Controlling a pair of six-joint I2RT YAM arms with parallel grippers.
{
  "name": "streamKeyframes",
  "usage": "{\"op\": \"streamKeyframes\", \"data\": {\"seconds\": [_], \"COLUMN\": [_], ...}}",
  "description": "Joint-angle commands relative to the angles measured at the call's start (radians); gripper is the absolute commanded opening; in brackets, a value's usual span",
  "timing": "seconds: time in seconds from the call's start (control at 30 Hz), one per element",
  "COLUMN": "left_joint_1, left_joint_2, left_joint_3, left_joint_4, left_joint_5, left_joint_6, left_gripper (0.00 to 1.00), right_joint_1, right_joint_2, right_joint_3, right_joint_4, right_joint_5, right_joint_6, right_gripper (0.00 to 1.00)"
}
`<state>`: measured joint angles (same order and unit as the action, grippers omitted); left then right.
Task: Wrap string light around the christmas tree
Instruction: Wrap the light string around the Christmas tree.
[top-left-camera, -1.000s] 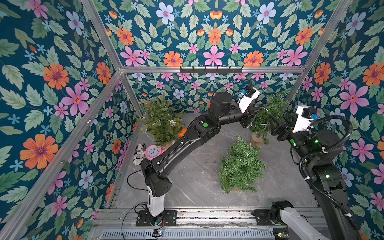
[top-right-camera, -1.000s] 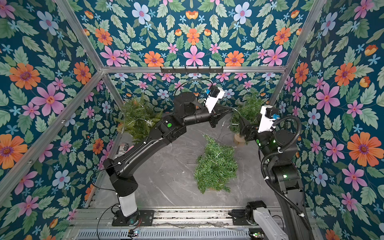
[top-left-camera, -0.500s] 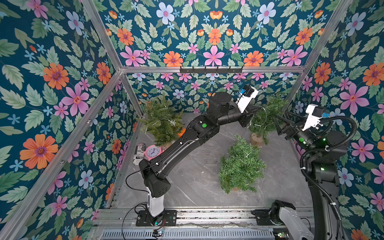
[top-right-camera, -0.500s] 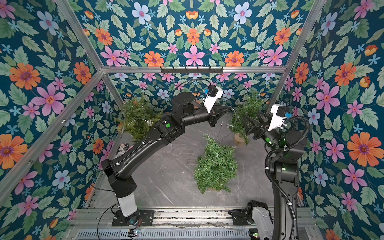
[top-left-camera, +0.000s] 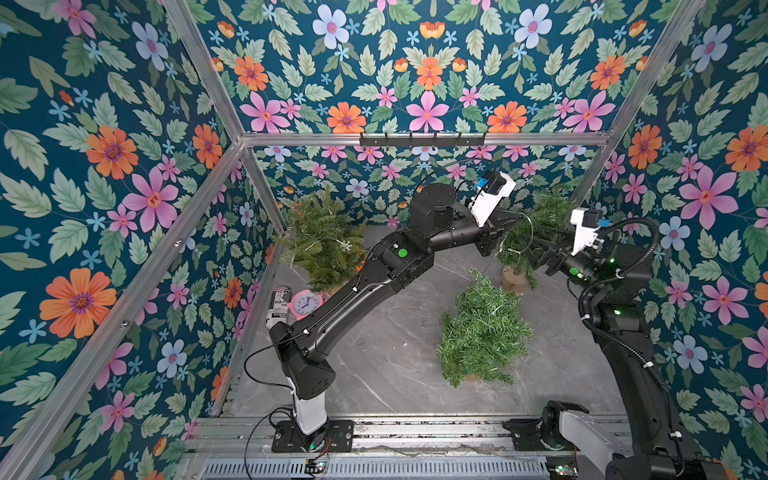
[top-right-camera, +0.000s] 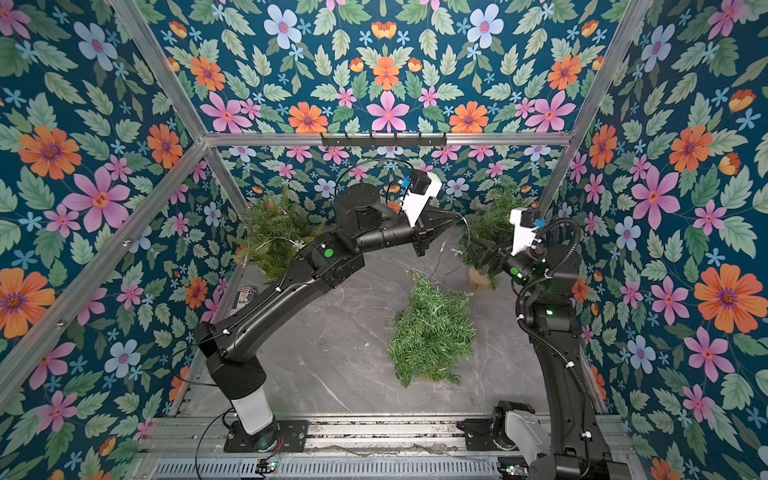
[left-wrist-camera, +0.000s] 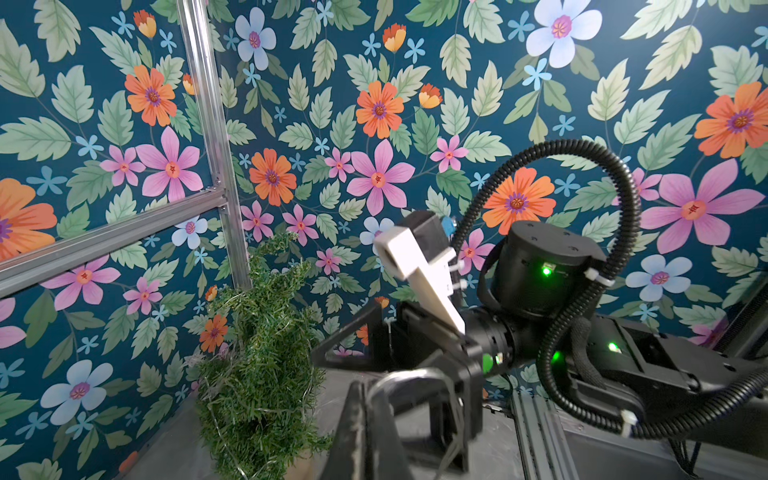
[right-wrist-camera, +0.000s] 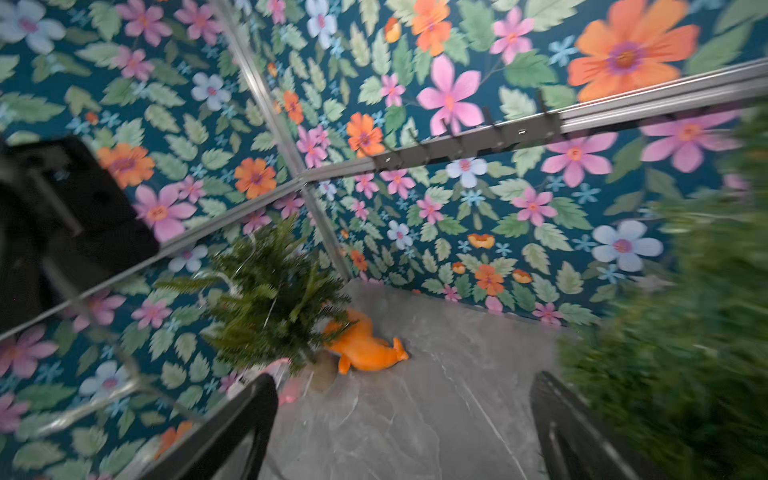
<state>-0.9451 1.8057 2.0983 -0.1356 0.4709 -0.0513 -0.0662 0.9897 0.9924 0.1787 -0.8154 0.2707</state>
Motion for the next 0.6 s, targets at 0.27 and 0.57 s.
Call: {"op": "streamKeyframes", "data": {"seconds": [0.27, 0.57], "left_joint_1": [0.000, 0.000], "left_joint_2": [-0.003, -0.006], "left_joint_3": [0.002, 0.001], "left_joint_4": [0.042, 0.046], "left_joint_5": [0.004, 0.020], "left_joint_6": [-0.004, -0.019], "left_gripper": [0.00, 0.00], "right_joint_1": [0.056, 0.102], "right_joint_2": [-0.027, 0.036], "right_joint_3": [-0.040, -0.011], "right_joint_4": [0.015, 0.029], "right_joint_5": [-0.145, -0.127], "right_joint_6": [-0.146, -0.151], "right_gripper": [0.97, 0.96]}}
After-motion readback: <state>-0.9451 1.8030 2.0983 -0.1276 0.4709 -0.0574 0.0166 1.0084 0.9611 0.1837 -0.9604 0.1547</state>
